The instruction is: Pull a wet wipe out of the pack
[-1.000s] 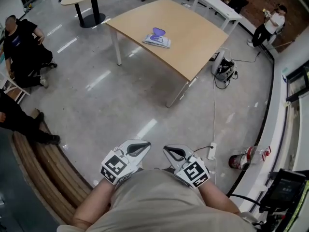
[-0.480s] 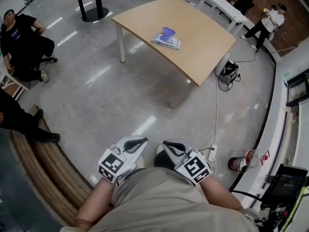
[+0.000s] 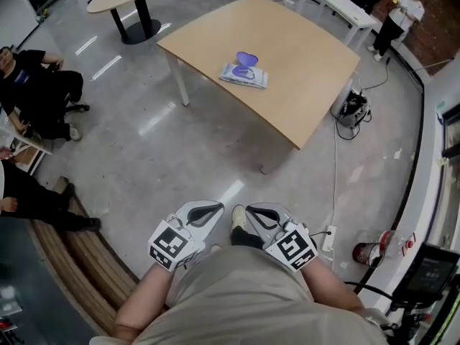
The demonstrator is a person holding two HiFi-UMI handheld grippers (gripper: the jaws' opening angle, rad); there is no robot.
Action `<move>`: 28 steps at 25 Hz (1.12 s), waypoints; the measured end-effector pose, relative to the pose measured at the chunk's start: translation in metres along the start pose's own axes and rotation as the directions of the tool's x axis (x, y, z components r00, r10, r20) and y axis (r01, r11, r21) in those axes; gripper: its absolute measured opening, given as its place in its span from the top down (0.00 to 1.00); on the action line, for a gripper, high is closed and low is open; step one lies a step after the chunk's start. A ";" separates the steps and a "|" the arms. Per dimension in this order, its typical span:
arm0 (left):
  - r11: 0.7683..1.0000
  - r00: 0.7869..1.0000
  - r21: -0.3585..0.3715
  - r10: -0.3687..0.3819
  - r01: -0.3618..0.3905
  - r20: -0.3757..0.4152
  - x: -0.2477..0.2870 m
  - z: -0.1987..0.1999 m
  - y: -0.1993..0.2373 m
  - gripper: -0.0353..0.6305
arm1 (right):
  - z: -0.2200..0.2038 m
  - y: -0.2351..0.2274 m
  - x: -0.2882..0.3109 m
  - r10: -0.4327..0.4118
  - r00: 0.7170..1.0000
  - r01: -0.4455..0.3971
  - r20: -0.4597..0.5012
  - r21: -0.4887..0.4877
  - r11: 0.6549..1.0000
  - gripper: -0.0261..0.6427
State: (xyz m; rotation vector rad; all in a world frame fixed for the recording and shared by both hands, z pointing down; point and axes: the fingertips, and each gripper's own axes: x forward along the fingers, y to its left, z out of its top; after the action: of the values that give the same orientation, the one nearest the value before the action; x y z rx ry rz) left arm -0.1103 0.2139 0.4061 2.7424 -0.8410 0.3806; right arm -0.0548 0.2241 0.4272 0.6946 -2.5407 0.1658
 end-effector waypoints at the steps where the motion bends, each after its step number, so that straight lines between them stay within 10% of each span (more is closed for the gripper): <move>1: 1.000 1.000 0.017 0.000 0.000 -0.008 0.013 0.008 0.010 0.94 | 0.002 -0.017 0.003 -0.001 1.000 0.001 0.006 0.000 1.000 0.96; 17: 0.999 0.997 -0.013 0.047 -0.048 -0.061 0.174 0.065 0.148 0.94 | -0.001 -0.212 0.064 0.081 0.997 -0.081 0.016 0.037 0.996 0.96; 28: 0.995 0.993 0.034 -0.091 0.094 -0.077 0.232 0.103 0.279 0.94 | 0.055 -0.316 0.150 -0.037 0.999 0.036 0.006 0.081 0.996 0.96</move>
State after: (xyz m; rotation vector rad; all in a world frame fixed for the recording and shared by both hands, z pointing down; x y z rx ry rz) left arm -0.0672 -0.1602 0.4268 2.7695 -0.6925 0.4827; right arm -0.0306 -0.1287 0.4497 0.7739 -2.5384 0.2551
